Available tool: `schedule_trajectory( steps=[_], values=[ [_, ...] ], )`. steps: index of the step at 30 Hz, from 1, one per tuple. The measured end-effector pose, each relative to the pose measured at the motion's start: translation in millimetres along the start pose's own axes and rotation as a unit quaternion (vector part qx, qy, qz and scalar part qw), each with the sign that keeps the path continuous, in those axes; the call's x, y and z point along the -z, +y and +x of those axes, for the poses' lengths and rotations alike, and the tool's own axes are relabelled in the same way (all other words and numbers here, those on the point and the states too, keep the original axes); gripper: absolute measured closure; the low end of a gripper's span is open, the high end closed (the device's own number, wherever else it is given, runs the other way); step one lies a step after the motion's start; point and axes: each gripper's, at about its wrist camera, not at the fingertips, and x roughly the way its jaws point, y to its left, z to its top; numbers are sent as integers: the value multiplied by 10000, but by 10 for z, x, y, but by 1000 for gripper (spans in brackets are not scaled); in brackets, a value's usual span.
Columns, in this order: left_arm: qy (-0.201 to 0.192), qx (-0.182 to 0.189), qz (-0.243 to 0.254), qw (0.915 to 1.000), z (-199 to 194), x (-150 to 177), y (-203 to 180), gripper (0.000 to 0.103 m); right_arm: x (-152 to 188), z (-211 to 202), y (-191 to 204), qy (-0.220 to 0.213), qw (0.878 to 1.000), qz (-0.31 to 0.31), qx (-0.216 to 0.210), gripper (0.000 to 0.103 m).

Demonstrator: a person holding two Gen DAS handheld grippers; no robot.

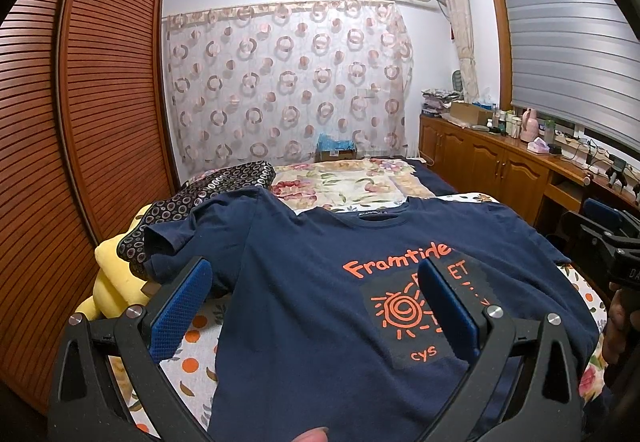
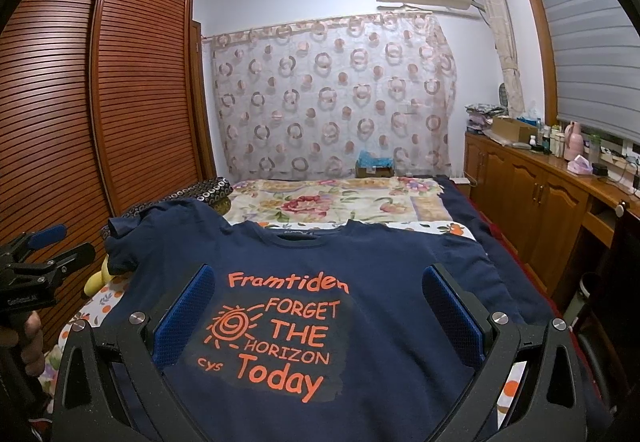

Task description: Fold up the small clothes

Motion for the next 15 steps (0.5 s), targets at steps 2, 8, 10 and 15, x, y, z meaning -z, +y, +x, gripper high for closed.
schedule_trajectory(
  steps=[2, 8, 10, 15],
  values=[
    [-3, 1, 2, 10000, -1, -1, -1, 0, -5, -13, -3, -4, 10000, -3, -1, 0],
    [-8, 0, 3, 10000, -6, 0, 0, 0, -10, -12, -12, -2, 10000, 6, -5, 0],
    [-16, 1, 5, 10000, -11, -2, -2, 0, -9, -14, -13, -7, 10000, 9, -5, 0],
    [-24, -7, 3, 10000, -11, 4, 0, 0, -8, -13, -11, -5, 10000, 0, -10, 0]
  ],
)
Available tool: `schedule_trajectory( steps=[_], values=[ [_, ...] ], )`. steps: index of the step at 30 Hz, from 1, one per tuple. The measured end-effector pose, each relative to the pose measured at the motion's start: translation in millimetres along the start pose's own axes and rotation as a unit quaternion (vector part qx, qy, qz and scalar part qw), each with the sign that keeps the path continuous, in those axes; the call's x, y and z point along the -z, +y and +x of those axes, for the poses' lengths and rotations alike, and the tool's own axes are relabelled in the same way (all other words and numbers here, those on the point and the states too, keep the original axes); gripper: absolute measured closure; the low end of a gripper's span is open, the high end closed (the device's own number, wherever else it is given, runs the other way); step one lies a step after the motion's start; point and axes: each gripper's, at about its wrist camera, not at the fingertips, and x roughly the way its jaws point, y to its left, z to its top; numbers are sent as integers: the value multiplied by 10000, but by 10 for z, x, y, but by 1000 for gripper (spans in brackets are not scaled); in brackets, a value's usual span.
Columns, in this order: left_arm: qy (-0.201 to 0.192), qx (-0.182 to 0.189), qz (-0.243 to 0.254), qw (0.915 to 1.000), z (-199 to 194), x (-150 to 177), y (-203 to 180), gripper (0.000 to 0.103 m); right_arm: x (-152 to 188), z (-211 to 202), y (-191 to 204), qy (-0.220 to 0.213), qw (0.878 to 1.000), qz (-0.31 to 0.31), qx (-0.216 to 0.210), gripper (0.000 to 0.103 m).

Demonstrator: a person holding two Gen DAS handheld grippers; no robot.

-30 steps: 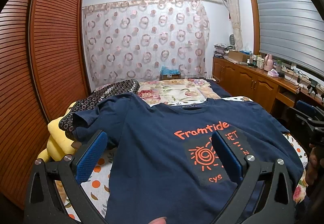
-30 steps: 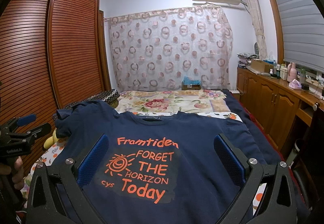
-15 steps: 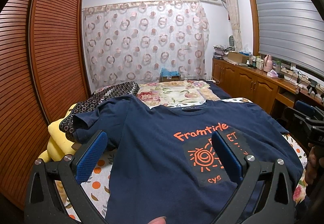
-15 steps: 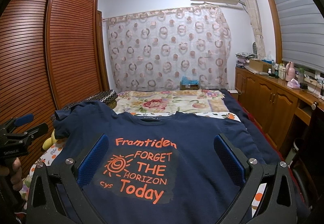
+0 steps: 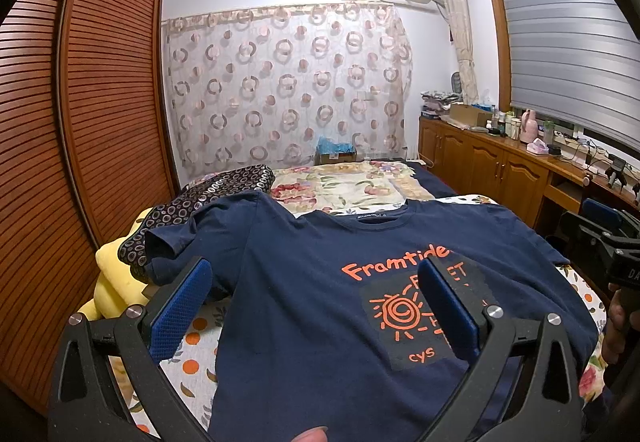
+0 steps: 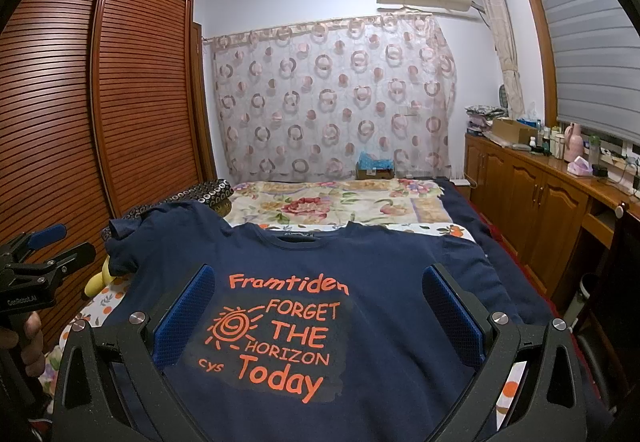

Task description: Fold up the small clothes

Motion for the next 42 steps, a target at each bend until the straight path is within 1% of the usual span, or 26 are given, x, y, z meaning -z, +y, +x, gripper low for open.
schedule_trajectory(
  steps=[20, 34, 37, 42],
  values=[
    [-21, 7, 5, 10000, -8, 18, -7, 0, -5, 2, -14, -12, 10000, 5, -7, 0],
    [20, 11, -11, 10000, -34, -29, -45, 0, 2, 12, -7, 4, 10000, 15, -23, 0],
    [11, -123, 6, 9999, -17, -43, -48, 0, 15, 25, 4, 20, 9999, 16, -109, 0],
    [54, -265, -62, 9996, 107, -57, 75, 0, 35, 99, 38, 62, 9996, -26, -256, 0]
  ],
)
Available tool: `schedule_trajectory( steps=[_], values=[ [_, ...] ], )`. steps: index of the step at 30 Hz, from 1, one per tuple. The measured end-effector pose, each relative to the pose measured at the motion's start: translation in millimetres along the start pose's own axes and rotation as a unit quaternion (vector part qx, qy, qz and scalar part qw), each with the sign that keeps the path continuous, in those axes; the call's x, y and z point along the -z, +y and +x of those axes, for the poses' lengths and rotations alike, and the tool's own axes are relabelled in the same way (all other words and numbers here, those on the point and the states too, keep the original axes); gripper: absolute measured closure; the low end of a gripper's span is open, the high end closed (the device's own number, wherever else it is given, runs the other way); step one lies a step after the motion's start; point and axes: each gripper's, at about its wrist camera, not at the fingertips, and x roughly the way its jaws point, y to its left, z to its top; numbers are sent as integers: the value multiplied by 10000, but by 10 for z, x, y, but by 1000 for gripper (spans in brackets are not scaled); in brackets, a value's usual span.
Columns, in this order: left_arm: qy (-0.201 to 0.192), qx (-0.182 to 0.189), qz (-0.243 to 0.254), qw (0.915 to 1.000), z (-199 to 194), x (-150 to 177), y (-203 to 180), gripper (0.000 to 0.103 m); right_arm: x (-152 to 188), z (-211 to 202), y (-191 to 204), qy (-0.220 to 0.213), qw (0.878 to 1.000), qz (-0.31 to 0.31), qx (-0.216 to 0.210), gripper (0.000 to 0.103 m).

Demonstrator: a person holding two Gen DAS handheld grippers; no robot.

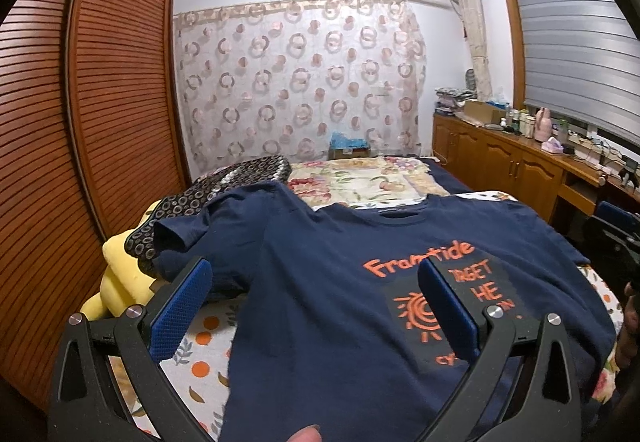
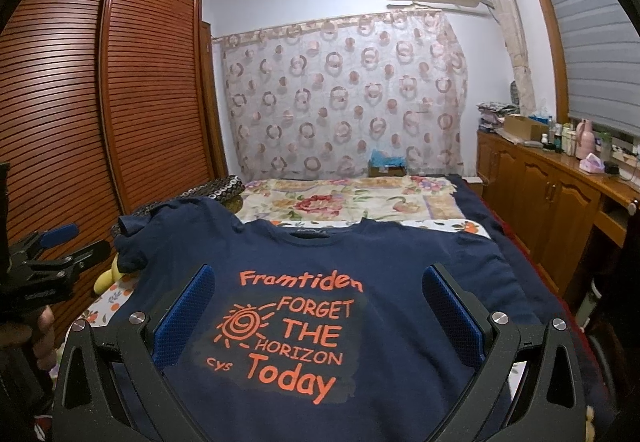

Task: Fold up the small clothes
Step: 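Move the left tool to the sleeve nearest it and grasp it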

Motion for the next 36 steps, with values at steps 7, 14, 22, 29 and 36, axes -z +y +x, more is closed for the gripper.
schedule_trajectory(
  steps=[7, 14, 22, 29, 36],
  values=[
    [345, -108, -77, 9993, 257, 96, 285, 0, -18, 144, 27, 102, 9998, -130, -149, 0],
    [648, -100, -305, 9974, 445, 214, 588, 0, -11, 317, 95, 255, 9985, -325, -351, 0],
    [665, -47, -361, 9971, 573, 250, 967, 0, -33, 481, 64, 452, 9963, -398, -617, 1],
    [746, 27, -566, 9956, 743, 287, 1375, 14, -9, 721, -35, 820, 9928, -428, -759, 2],
    [911, -114, -307, 9953, 1113, 162, 1614, 30, -138, 998, -36, 1154, 9871, -572, -956, 2]
  ],
)
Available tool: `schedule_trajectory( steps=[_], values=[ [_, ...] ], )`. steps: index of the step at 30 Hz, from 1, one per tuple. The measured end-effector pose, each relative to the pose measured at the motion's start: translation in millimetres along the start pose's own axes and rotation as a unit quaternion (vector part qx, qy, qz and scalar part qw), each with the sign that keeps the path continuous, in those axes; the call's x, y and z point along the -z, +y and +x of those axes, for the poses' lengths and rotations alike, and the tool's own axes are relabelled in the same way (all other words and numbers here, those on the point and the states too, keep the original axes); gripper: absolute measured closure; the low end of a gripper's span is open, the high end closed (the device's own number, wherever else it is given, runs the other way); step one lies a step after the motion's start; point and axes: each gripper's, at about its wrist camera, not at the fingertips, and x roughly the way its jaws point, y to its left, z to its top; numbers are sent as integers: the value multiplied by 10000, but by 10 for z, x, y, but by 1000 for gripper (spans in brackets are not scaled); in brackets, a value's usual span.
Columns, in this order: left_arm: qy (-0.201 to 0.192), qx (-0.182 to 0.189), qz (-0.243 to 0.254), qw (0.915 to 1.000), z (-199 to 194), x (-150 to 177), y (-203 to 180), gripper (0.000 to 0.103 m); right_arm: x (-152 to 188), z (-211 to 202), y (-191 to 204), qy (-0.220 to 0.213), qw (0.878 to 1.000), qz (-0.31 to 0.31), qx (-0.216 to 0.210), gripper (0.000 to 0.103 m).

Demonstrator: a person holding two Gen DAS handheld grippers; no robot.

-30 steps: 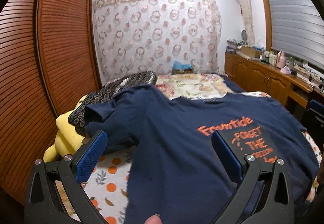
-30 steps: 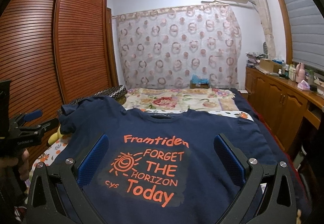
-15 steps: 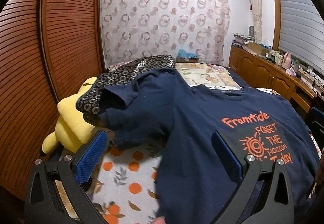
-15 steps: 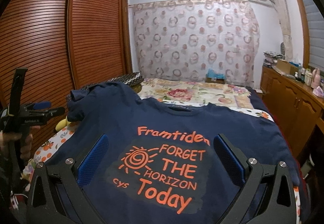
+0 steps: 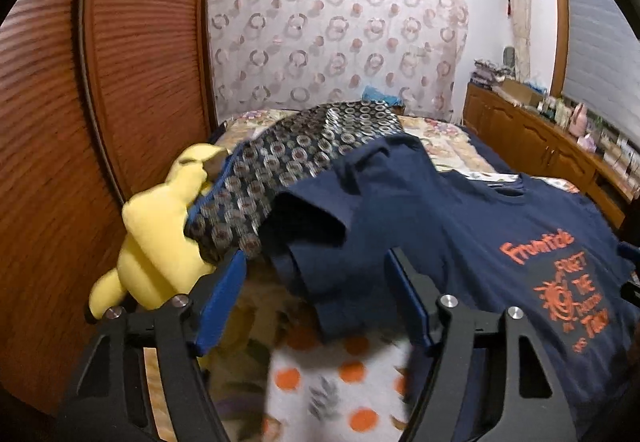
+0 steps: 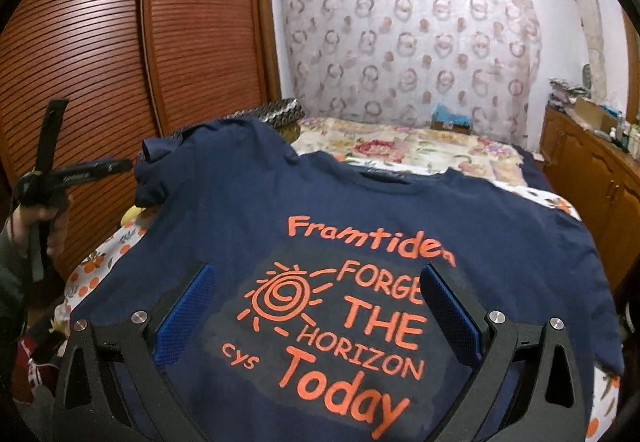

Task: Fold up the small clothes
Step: 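Move the left tool to the sleeve nearest it and grasp it, then lift the sleeve with the left tool, fold it over the shirt body, release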

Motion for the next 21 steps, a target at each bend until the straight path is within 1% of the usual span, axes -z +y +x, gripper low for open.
schedule_trajectory(
  steps=[2, 4, 7, 9, 10, 11, 13, 14, 15, 16, 17, 21],
  values=[
    [40, -34, 73, 10000, 112, -99, 41, 30, -72, 73, -8, 90, 9999, -91, -48, 2],
    [134, 40, 18, 9999, 249, -197, 113, 30, -125, 140, 7, 121, 9998, -164, -79, 2],
    [303, 20, 158, 9994, 413, -278, 143, 31, -197, 181, 0, 146, 9996, -214, -143, 2],
    [355, 207, 232, 9989, 452, -313, 114, 42, -188, 189, 19, 107, 9995, -223, -174, 2],
    [387, 279, 252, 9985, 456, -323, 112, 53, -196, 181, 9, 106, 9995, -225, -193, 2],
    [424, 298, 265, 9983, 466, -336, 114, 58, -184, 180, 6, 98, 9995, -235, -205, 2],
    [509, 375, 287, 9976, 481, -366, 113, 64, -151, 184, 3, 92, 9994, -245, -210, 2],
    [523, 419, 298, 9973, 489, -375, 105, 72, -129, 190, 9, 87, 9994, -243, -213, 2],
    [548, 459, 315, 9969, 495, -382, 107, 86, -106, 196, 6, 86, 9994, -237, -224, 2],
    [589, 468, 331, 9966, 501, -387, 110, 94, -92, 201, 24, 89, 9994, -231, -231, 2],
    [599, 455, 335, 9966, 493, -395, 106, 99, -81, 203, 21, 91, 9994, -225, -231, 2],
    [432, 612, 322, 9967, 352, -494, -7, 100, -97, 230, 18, 104, 9995, -192, -215, 2]
  ],
)
